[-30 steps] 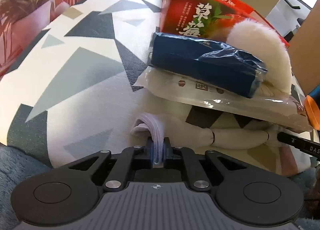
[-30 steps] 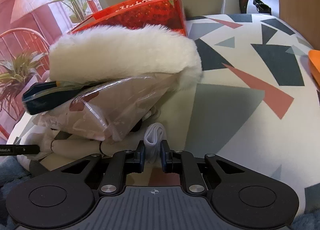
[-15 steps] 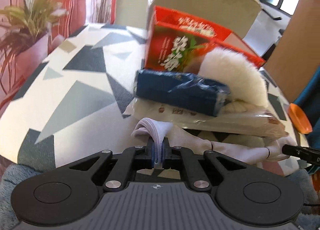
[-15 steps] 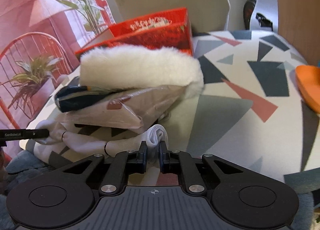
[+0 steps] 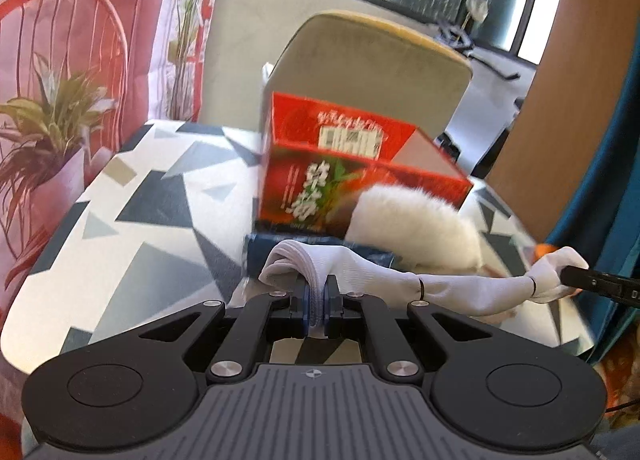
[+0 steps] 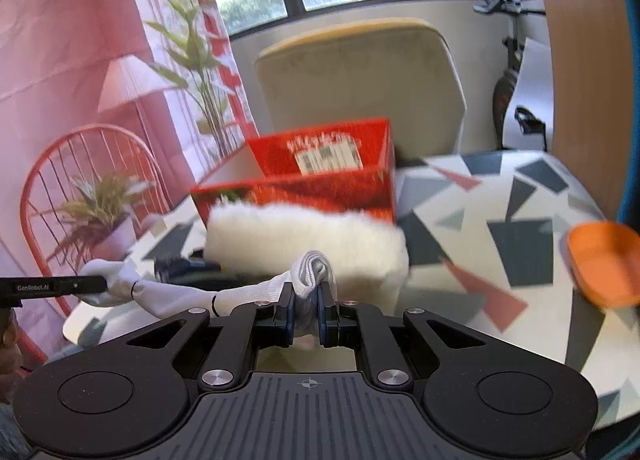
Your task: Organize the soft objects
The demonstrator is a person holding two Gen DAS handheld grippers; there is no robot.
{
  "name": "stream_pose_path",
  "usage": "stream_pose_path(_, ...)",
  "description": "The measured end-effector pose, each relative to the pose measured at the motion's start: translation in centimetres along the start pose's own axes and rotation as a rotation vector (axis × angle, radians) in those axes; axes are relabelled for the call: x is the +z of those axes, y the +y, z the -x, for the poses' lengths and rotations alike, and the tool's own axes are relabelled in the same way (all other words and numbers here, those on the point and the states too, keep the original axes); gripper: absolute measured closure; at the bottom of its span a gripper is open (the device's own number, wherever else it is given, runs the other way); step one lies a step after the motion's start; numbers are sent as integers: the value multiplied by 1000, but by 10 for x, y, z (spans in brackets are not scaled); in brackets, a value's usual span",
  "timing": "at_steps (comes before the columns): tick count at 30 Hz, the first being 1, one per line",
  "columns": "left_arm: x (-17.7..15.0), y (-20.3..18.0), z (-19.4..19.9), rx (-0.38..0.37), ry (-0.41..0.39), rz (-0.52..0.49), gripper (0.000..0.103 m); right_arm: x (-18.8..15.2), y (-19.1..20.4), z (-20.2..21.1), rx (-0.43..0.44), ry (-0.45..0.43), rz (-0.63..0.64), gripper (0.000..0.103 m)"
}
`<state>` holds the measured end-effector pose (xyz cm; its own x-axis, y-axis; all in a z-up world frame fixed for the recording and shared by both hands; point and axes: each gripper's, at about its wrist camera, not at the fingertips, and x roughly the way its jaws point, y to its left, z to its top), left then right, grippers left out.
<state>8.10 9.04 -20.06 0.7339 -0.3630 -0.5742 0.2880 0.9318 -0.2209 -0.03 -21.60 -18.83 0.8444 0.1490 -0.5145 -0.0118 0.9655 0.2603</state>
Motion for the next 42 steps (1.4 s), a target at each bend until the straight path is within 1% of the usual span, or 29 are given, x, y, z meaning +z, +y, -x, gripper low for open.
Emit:
stream_pose_path(3, 6, 4, 1, -21, -11, 17, 95, 9, 1, 2, 6, -25, 4, 93)
stream_pose_path(7, 20, 1, -2, -23, -38, -11, 95, 24, 0, -3, 10, -42, 17, 93)
stream_pose_path(12, 52, -1, -15, -25, -58, -39, 95, 54, -4, -19, 10, -70, 41, 93)
stream_pose_path(16, 82, 5, -34, -34, -47, -15, 95, 82, -8, -38, 8, -63, 65, 93)
stream_pose_path(18, 94, 6, -43, -25, -50, -14, 95, 95, -8, -51, 0, -58, 101, 93)
stream_pose_path(20, 106, 4, -53, -5, -50, -39, 95, 107, -6, -63, -4, -55, 135, 93)
stream_pose_path(22, 119, 0, -65, 17, -46, -67, 95, 122, -6, -76, -10, -53, 159, 93)
stream_pose_path(27, 150, -10, -99, 68, -27, -135, 95, 154, -15, -113, -32, -65, 166, 93)
stream_pose_path(30, 166, -16, -124, 84, -9, -155, 95, 170, -21, -141, -49, -46, 183, 93)
stream_pose_path(36, 185, -28, -177, 98, 50, -196, 95, 188, -26, -195, -87, 7, 267, 93)
stream_pose_path(42, 190, -33, -232, 124, 119, -239, 95, 194, -29, -249, -109, 69, 352, 93)
